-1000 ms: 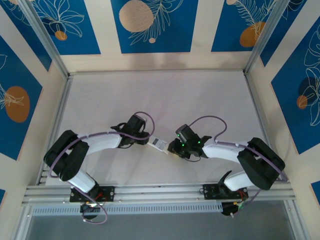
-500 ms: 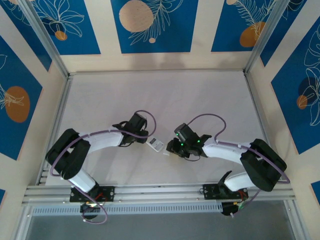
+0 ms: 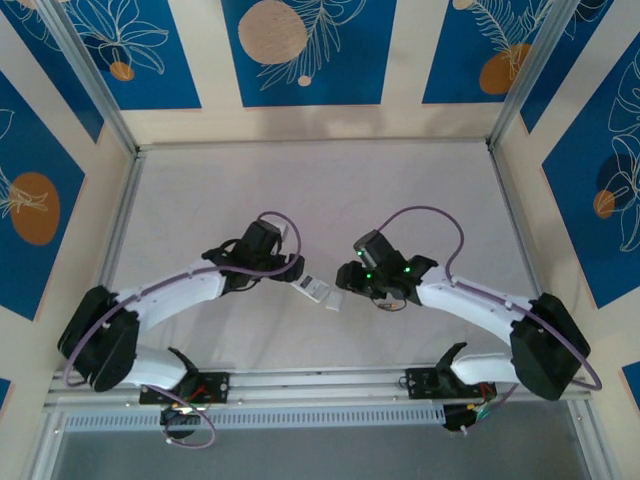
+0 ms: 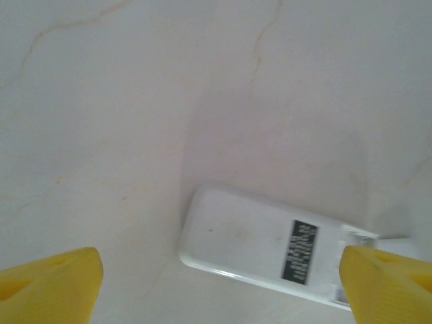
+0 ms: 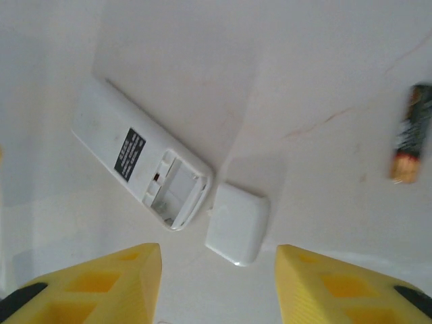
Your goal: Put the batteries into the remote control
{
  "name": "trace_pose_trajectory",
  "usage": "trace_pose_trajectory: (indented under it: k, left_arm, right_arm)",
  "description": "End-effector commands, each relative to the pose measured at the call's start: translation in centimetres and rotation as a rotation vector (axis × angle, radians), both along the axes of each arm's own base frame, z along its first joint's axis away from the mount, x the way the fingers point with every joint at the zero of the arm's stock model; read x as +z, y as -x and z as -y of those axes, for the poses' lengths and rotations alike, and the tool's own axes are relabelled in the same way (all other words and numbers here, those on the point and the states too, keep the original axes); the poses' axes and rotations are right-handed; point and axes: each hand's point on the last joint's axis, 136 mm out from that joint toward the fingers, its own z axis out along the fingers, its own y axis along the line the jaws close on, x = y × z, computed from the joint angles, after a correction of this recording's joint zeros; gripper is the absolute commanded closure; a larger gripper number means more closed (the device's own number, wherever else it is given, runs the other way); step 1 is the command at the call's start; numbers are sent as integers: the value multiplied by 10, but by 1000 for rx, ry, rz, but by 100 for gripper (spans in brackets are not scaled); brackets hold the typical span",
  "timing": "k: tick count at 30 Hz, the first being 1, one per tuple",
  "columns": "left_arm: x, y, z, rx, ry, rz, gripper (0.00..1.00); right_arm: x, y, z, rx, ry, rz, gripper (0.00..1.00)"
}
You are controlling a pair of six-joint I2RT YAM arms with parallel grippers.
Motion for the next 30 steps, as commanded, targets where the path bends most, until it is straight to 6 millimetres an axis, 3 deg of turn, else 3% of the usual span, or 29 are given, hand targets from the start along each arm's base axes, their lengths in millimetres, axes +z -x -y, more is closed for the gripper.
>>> trace_pose_trajectory:
  k: [1, 6, 12, 23, 30]
  left_arm:
    - [13, 12, 2, -8, 79, -5, 3]
    - [22, 21, -5, 8, 134, 22, 0]
    - [22, 32, -5, 7, 183, -2, 0]
    - [17, 31, -14, 27, 146, 15, 0]
    - [18, 32, -19, 28, 126, 25, 0]
  right_arm:
    - [-1, -1, 34, -23, 69, -38, 55]
    - [1, -13, 57, -42, 58, -58, 60]
    - [-14, -26, 74, -90, 53, -157, 70]
    - [-38, -34, 47, -25, 126, -300, 71]
    - [-56, -30, 41, -10, 168, -357, 72]
